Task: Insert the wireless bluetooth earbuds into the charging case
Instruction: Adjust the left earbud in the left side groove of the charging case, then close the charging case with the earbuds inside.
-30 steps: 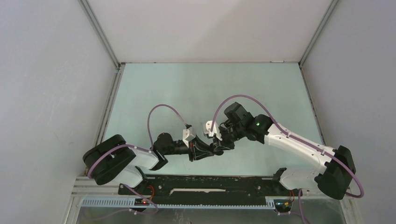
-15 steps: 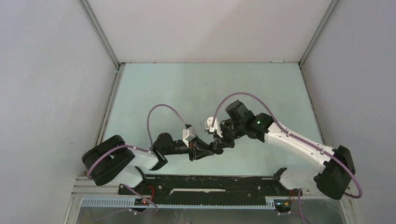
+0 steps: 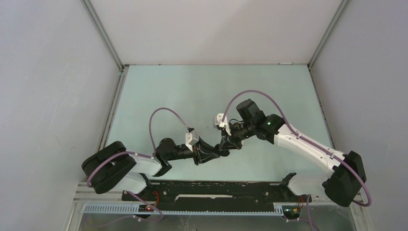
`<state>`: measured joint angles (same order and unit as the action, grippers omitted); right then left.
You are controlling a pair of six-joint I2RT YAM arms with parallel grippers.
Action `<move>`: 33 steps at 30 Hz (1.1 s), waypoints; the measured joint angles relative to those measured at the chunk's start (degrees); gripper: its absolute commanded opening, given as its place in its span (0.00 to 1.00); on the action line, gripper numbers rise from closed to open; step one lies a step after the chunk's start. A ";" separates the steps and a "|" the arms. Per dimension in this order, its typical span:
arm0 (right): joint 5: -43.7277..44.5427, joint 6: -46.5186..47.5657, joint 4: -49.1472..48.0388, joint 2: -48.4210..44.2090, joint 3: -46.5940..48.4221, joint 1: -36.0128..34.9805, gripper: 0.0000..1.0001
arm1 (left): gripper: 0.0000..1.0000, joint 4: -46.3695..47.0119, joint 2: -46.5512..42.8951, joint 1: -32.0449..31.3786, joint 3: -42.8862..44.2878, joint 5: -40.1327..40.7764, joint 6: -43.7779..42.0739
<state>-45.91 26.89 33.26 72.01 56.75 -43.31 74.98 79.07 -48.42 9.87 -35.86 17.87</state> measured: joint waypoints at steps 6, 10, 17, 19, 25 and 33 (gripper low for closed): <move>0.37 -0.83 -0.79 0.00 -0.02 -0.02 0.27 | 0.00 0.35 -0.02 0.00 -0.13 0.44 0.02; 0.63 0.04 -0.37 -1.84 -0.02 0.26 0.34 | 0.00 0.37 -0.02 0.00 -0.13 0.94 0.02; -0.92 2.21 1.86 -10.51 -0.02 5.53 0.56 | 0.00 0.37 -0.02 0.00 -0.13 0.94 0.02; -0.76 2.36 1.75 -10.67 -0.09 6.73 0.59 | 0.00 0.37 -0.02 0.00 -0.13 0.92 0.02; -0.92 2.19 1.11 -5.01 -1.62 7.58 0.62 | 0.00 0.37 -0.02 0.00 -0.13 0.63 0.02; -2.75 4.09 2.80 -0.61 -1.95 4.85 0.67 | 0.00 0.35 0.04 0.31 -0.13 1.44 0.17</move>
<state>-48.66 30.98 36.05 71.40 54.81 -38.46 75.33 79.11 -48.12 9.74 -34.41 18.04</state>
